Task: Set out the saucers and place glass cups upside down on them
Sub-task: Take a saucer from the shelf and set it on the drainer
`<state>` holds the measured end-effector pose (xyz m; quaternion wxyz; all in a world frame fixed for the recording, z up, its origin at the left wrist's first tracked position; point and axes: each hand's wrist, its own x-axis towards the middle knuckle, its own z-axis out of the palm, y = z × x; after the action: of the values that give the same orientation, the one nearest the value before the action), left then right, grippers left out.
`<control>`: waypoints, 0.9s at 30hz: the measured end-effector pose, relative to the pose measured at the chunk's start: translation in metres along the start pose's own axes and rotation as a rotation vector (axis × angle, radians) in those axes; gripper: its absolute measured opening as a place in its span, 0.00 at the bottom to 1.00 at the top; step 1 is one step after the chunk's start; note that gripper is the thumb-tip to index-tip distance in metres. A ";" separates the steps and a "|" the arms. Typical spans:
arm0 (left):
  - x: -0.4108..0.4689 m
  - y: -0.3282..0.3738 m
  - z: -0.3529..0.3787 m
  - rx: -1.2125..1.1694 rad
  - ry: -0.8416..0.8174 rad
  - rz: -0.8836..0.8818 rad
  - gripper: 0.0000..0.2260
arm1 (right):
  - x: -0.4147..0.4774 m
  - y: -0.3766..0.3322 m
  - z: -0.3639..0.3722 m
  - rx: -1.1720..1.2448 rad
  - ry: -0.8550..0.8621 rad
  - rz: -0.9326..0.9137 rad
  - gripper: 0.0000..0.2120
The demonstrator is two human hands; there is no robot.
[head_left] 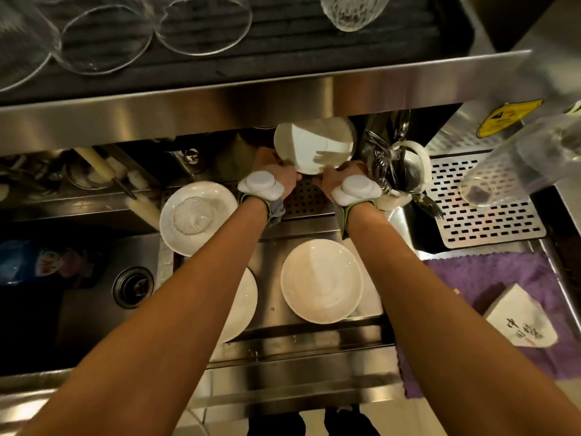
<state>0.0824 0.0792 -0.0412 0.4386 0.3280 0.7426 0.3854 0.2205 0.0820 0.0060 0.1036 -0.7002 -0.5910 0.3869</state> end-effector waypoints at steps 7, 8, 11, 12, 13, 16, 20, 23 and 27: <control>-0.057 -0.021 -0.017 0.015 0.091 0.081 0.07 | -0.042 0.015 0.009 0.279 0.101 -0.026 0.16; -0.062 -0.026 -0.016 0.022 0.098 0.074 0.10 | -0.045 0.019 0.010 0.297 0.098 -0.007 0.14; -0.088 -0.038 -0.016 0.012 0.129 0.037 0.05 | -0.062 0.030 0.012 0.342 0.039 0.029 0.13; -0.095 -0.039 -0.015 -0.003 0.144 0.027 0.03 | -0.065 0.034 0.013 0.344 0.038 0.039 0.14; -0.102 -0.041 -0.015 -0.008 0.155 0.015 0.04 | -0.068 0.037 0.014 0.334 0.047 0.051 0.13; -0.121 -0.043 -0.013 -0.021 0.183 -0.018 0.04 | -0.080 0.045 0.017 0.364 0.031 0.093 0.08; -0.138 -0.047 -0.010 -0.031 0.180 -0.044 0.06 | -0.084 0.062 0.021 0.472 -0.043 0.123 0.09; -0.145 -0.052 -0.008 -0.048 0.161 -0.072 0.04 | -0.085 0.070 0.025 0.500 -0.064 0.130 0.08; -0.148 -0.054 -0.005 -0.081 0.159 -0.104 0.08 | -0.083 0.075 0.029 0.518 -0.079 0.131 0.11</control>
<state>0.1292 -0.0709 -0.0273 0.4108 0.2394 0.7747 0.4168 0.2566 -0.0234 -0.0238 0.2310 -0.6714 -0.4294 0.5581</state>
